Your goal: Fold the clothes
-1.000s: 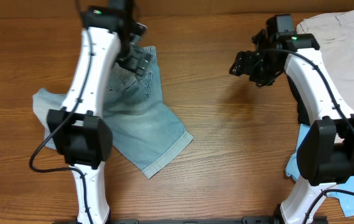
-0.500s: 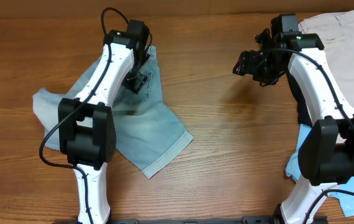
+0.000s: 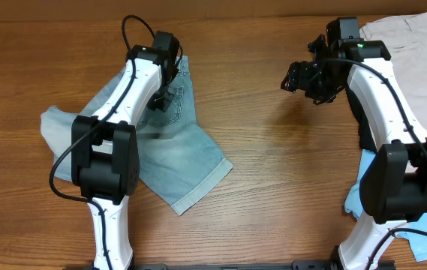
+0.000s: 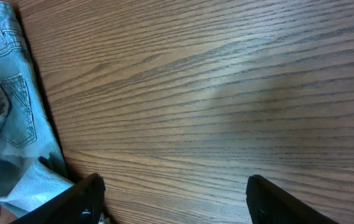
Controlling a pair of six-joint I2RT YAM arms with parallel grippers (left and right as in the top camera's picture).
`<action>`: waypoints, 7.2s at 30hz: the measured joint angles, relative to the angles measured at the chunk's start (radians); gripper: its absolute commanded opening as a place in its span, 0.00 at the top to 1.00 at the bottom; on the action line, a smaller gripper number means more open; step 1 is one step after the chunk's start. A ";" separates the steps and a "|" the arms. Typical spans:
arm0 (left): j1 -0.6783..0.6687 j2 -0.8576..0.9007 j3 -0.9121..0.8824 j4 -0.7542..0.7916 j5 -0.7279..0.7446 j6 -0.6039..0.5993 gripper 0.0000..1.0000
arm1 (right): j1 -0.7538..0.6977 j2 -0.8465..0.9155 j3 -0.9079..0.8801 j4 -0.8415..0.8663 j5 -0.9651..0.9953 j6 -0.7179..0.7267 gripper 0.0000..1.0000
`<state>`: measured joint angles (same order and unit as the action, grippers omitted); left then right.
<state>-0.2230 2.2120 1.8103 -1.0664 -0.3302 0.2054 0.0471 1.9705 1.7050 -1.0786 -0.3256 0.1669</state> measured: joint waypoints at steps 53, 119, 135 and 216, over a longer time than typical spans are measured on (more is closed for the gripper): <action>0.522 0.002 0.552 -0.342 0.685 -0.097 0.00 | 0.628 0.270 0.000 0.153 0.131 0.338 0.37; 0.097 0.338 0.492 -0.322 0.459 0.119 0.00 | 0.165 0.269 0.433 -0.272 -0.006 0.051 0.11; 0.303 0.388 0.525 -0.433 0.385 -0.256 0.00 | 0.273 0.269 0.433 -0.298 0.056 0.123 0.10; 0.327 -0.304 0.509 -0.350 0.411 -0.271 0.00 | 0.585 0.208 0.059 0.311 0.399 0.237 0.27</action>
<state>0.1043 1.9076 2.3192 -1.4166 0.0811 -0.0658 0.6323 2.1784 1.7641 -0.7677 0.0738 0.4034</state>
